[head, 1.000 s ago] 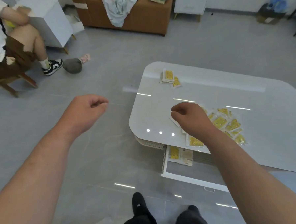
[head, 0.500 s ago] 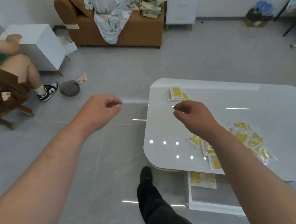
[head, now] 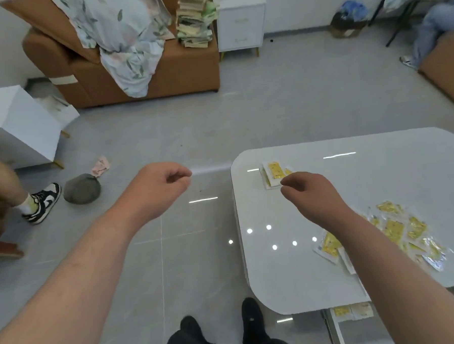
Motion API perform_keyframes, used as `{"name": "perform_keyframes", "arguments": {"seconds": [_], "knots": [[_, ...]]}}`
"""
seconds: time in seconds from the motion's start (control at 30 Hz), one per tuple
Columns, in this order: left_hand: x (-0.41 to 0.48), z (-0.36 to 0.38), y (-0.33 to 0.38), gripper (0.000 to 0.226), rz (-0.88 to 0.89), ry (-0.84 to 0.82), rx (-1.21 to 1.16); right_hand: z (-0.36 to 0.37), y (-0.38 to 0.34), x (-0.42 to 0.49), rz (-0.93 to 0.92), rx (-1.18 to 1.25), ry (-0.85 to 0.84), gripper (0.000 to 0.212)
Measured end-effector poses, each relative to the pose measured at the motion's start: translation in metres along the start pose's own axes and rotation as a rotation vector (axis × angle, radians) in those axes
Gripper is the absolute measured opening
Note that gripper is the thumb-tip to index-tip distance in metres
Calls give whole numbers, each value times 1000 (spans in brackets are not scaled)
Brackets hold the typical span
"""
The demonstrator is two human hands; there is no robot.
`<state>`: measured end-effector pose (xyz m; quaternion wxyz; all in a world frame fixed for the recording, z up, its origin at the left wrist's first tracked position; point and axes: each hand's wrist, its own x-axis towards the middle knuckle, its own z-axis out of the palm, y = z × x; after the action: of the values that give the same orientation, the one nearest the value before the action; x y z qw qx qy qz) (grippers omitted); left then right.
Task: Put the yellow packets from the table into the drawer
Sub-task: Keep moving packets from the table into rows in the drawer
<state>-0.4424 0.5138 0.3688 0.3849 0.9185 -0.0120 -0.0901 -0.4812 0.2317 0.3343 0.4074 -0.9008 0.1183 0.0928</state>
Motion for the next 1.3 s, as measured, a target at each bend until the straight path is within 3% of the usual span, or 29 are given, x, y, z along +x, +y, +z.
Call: {"name": "perform_keyframes", "arguments": {"seconds": [0.5,0.87,1.3], "knots": [[208,-69,0,14,342,-384,124,51,-93,56,303,164,374,21],[319,-2,55,24,451,-599,171,35,-51,128,477,278,540,20],[421,109,138,13,541,-852,325,-19,19,193,725,329,610,24]]}}
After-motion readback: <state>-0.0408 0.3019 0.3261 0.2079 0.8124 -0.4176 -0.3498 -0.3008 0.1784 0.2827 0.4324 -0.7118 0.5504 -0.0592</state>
